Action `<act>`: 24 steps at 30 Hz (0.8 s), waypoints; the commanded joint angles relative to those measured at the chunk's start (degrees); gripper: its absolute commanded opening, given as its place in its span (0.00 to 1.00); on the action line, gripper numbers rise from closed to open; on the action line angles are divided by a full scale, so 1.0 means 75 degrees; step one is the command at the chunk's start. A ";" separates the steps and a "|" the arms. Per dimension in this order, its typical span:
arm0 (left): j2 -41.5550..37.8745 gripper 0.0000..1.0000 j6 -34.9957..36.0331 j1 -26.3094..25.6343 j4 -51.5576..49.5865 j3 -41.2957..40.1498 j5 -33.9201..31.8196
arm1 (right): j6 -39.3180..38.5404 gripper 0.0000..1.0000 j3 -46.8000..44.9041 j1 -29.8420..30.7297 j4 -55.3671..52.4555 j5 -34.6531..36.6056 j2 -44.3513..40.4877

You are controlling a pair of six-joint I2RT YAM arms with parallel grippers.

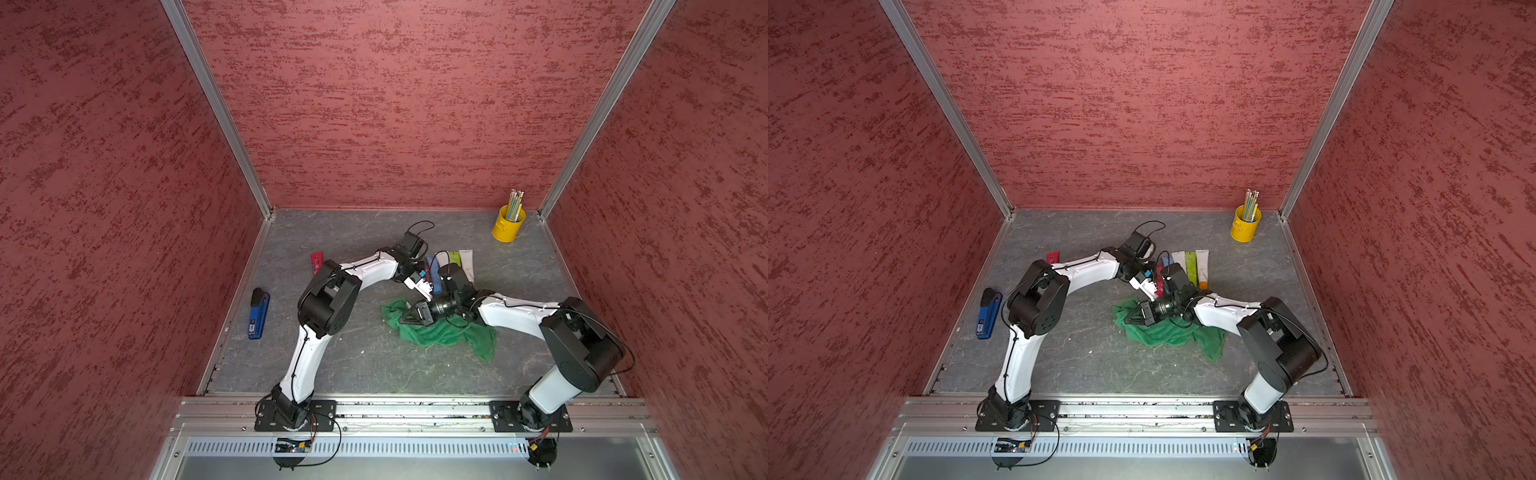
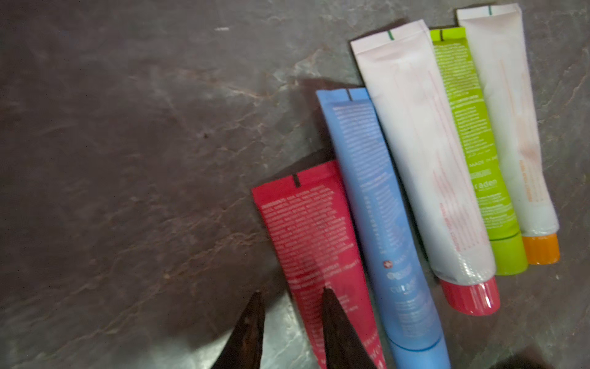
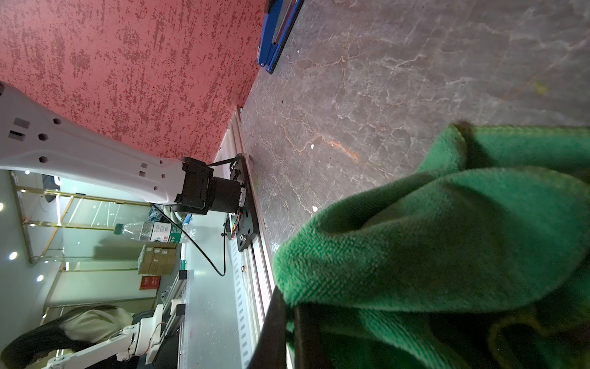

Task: Wipe the surface of the toothpaste tube
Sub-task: Move the toothpaste to the center of the board.

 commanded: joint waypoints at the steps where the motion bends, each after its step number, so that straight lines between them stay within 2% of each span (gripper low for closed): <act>1: 0.0285 0.31 0.0094 0.0198 -0.0412 -0.0109 -0.0413 | -0.0013 0.03 -0.0042 0.0029 0.0220 -0.0181 -0.0107; 6: -0.0040 0.31 0.0085 0.0181 -0.0145 -0.0405 -0.0418 | -0.0013 0.03 -0.0070 0.0034 0.0226 -0.0165 -0.0133; 8: -0.0372 0.34 0.0052 0.0175 0.0055 -0.0685 -0.0530 | -0.0019 0.03 -0.0079 0.0038 0.0238 -0.0117 -0.0151; 14: -0.2260 0.41 -0.0014 0.0351 0.0535 -0.2085 -0.1213 | -0.0026 0.02 -0.0144 0.0021 0.0298 0.0065 -0.0181; 19: -0.4100 0.45 0.0114 0.1060 0.0163 -0.3427 -0.1614 | 0.0037 0.02 -0.0279 -0.0041 0.0508 0.0231 -0.0315; 24: -0.5119 0.48 0.0277 0.2132 -0.0329 -0.4205 -0.1634 | 0.0122 0.02 -0.0402 -0.0213 0.0696 0.0459 -0.0433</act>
